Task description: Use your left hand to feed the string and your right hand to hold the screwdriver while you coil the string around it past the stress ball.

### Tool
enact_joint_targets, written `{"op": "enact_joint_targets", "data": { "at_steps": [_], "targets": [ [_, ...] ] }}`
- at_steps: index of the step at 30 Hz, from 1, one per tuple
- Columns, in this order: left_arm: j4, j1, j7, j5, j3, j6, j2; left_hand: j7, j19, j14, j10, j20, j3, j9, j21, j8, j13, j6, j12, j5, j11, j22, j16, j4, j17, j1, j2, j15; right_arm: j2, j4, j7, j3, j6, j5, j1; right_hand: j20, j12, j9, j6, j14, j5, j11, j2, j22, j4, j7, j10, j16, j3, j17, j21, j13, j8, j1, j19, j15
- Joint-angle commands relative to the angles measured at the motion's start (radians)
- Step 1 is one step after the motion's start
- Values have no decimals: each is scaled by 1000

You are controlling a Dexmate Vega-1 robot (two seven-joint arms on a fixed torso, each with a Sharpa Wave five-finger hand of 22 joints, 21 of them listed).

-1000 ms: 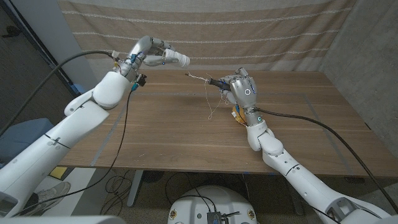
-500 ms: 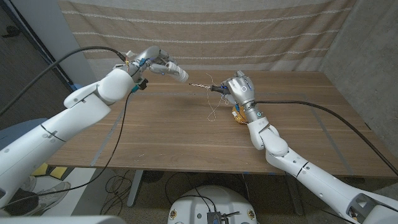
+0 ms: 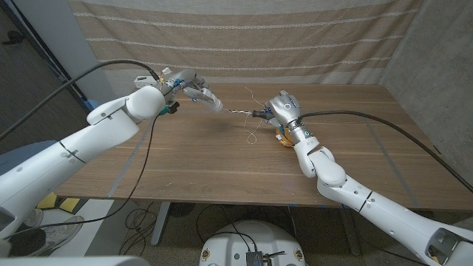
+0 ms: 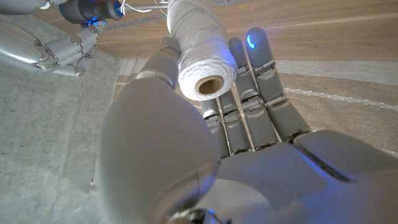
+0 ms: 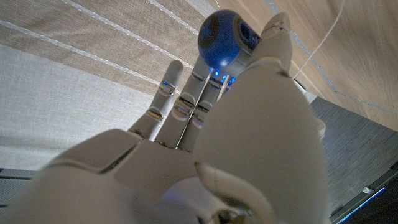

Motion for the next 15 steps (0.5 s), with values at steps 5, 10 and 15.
{"op": "enact_joint_targets", "data": {
  "at_steps": [5, 10, 15],
  "targets": [
    [129, -85, -96, -52, 105, 46, -35, -2, -2, 164, 34, -116, 8, 14, 7, 6, 47, -7, 1, 3, -35, 1, -5, 0, -5, 220, 230, -208, -33, -58, 170, -35, -28, 13, 13, -164, -2, 7, 27, 2, 4, 9, 216, -1, 9, -30, 1, -1, 0, 5, 6, 6, 5, 215, -6, -17],
    [148, -100, -109, -55, 130, 57, -40, -4, -3, 166, 31, -116, 8, 17, 8, 7, 52, -10, 0, 3, -35, 1, -7, 0, -10, 220, 232, -209, -32, -65, 236, -44, -31, 17, 22, -164, -4, 7, 26, 5, 2, 14, 215, -2, 12, -27, 2, 1, -2, 9, 7, 4, 4, 213, -7, -15],
    [157, -122, -126, -39, 162, 76, -40, -2, -2, 166, 31, -115, 9, 21, 9, 7, 52, -12, -2, 2, -35, 1, -10, -1, -13, 221, 233, -209, -26, -55, 293, -59, -26, 21, 34, -164, -7, 7, 24, -4, 0, 21, 220, -4, 18, -24, 5, -5, -3, 8, 6, 0, 4, 211, -11, -12]
  ]
}}
